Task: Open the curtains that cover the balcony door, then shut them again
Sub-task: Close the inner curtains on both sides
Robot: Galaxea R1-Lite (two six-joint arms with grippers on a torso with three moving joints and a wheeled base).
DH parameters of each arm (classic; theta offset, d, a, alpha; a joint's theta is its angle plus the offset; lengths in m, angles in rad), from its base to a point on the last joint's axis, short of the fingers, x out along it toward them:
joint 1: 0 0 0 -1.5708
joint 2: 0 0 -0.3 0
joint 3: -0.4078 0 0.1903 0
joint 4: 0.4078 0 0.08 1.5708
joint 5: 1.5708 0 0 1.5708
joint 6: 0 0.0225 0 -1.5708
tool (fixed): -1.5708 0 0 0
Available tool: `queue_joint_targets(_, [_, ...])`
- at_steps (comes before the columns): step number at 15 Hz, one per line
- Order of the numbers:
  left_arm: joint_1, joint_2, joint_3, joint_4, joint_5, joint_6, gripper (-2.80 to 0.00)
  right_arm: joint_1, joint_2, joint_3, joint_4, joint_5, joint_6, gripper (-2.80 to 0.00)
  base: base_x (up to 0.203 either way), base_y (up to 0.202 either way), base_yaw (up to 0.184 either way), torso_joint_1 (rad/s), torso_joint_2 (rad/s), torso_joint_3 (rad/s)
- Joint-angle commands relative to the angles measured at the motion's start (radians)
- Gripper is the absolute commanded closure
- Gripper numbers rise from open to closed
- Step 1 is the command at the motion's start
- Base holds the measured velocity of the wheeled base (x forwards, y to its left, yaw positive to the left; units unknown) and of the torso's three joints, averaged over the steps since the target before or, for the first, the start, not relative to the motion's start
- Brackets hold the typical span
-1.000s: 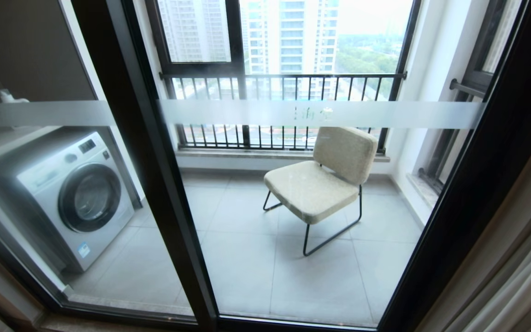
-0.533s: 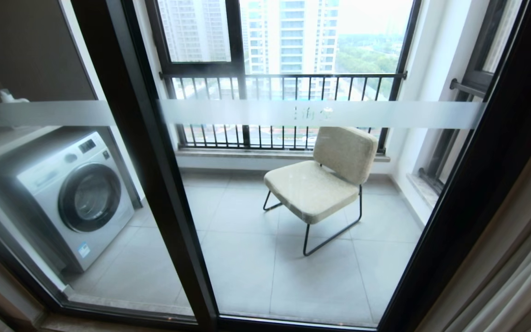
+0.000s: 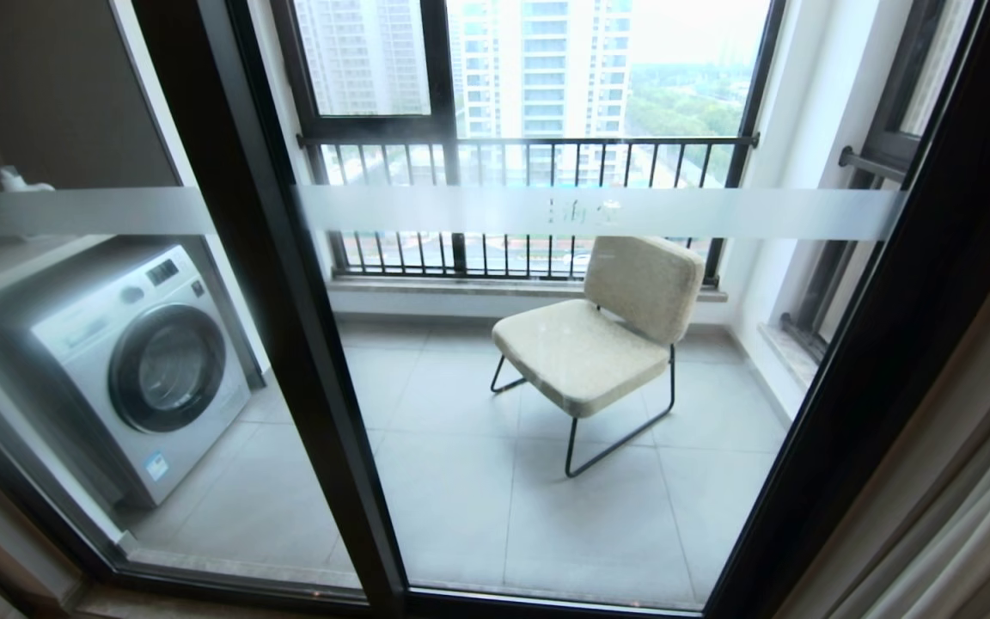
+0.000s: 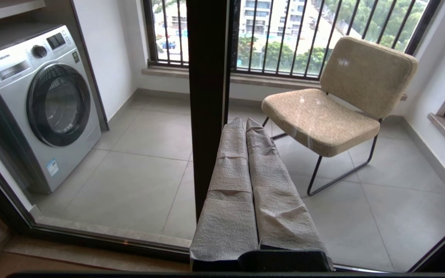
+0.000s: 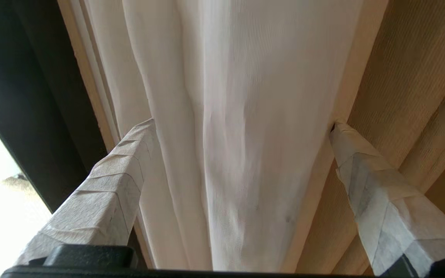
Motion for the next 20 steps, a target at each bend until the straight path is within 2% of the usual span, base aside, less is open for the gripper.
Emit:
queue_joint_targets(1, [0.001,0.000,0.000,0.000,0.000,-0.001,0.00,-0.008,0.048,-0.044,-0.001,0.000,-0.001,-2.80,0.000,0.000,0.000,0.000,0.00,0.000])
queue_joint_targets(5, [0.001,0.000,0.000,0.000,0.000,-0.001,0.00,-0.022,0.131,-0.139,-0.008,0.006,0.020,-2.80,0.000,0.000,0.000,0.000,0.00,0.000])
queue_joint_targets(8, [0.001,0.000,0.000,0.000,0.000,-0.001,0.00,-0.024,0.161,-0.178,-0.036,0.080,0.047,-2.80,0.000,0.000,0.000,0.000,0.00,0.000])
queue_joint_targets(12, [0.001,0.000,0.000,0.000,0.000,-0.001,0.00,-0.022,0.169,-0.178,-0.053,0.136,0.063,-2.80,0.000,0.000,0.000,0.000,0.00,0.000])
queue_joint_targets(13, [0.001,0.000,0.000,0.000,0.000,-0.001,0.00,-0.022,0.170,-0.176,-0.077,0.159,0.071,-2.23,0.000,0.000,0.000,0.000,0.00,0.000])
queue_joint_targets(14, [0.001,0.000,0.000,0.000,0.000,-0.001,0.00,-0.022,0.172,-0.174,-0.102,0.186,0.076,0.00,0.000,0.000,0.000,0.000,0.00,0.000])
queue_joint_targets(20, [0.001,0.001,0.000,0.000,0.000,-0.001,0.00,-0.016,0.174,-0.171,-0.117,0.239,0.084,0.00,0.000,0.000,0.000,0.000,0.00,0.000])
